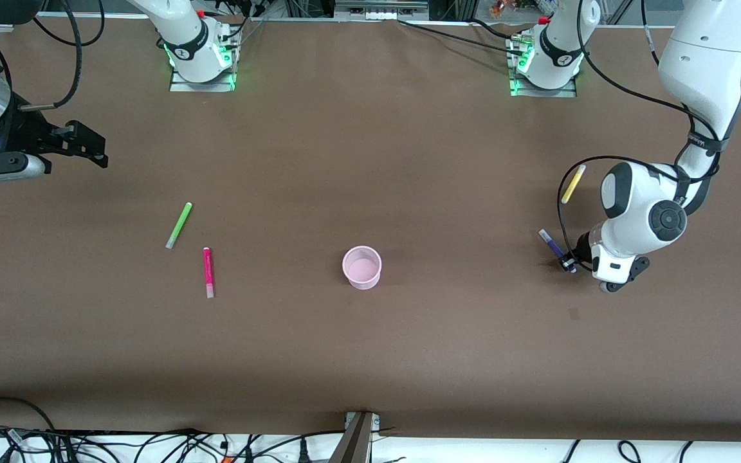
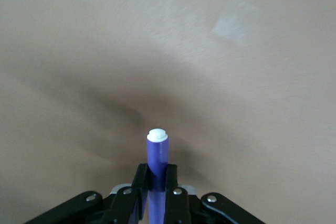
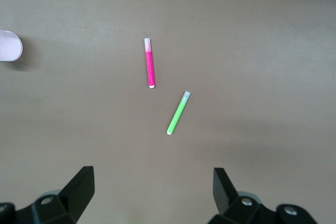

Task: Organize pens into pink holder with both arms
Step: 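Carry the blue marker into the pink holder while the right gripper reaches out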

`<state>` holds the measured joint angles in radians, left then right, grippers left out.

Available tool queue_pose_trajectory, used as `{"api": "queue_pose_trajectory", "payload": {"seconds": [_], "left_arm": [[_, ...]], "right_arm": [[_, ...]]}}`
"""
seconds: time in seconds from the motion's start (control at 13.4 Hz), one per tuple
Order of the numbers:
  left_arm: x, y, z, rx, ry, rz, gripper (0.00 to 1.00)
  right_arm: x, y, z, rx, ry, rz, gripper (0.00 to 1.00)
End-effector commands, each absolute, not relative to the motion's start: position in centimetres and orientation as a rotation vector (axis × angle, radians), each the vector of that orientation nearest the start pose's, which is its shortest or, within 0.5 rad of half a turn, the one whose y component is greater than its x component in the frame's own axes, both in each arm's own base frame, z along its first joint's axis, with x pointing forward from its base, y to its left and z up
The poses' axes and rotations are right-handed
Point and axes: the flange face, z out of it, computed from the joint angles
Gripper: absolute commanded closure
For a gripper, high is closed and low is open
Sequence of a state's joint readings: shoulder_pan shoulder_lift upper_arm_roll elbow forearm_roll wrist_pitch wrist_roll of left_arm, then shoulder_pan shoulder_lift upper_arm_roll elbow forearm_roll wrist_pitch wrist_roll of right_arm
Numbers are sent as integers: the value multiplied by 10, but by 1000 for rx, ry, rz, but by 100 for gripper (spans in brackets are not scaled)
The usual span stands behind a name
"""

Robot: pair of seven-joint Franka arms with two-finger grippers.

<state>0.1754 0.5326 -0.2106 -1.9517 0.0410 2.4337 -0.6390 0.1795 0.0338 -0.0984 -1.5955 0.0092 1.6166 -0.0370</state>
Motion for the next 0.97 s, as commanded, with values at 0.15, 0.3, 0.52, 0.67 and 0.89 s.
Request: {"api": "queue_pose_trajectory", "payload": {"seconds": [0.15,0.3,0.52,0.67,0.89], "left_arm": [[647,-99,322,-3055,-956,-1,100],[656,-143,356,-3069,-1049,-79,100],[656,-223,405,-3106,-1172,-179,100],[651,-272,430,-3115,-1284,-219,100],[642,-332,430,-3056,-1415,-280,100]], "right_arm": [[566,46,601,-3131,-180,24,0],[565,46,601,-3131,-180,24,0],[565,46,601,-3131,-180,24,0],[565,46,601,-3131,-180,26,0],[565,46,601,-3131,-180,26,0]]}}
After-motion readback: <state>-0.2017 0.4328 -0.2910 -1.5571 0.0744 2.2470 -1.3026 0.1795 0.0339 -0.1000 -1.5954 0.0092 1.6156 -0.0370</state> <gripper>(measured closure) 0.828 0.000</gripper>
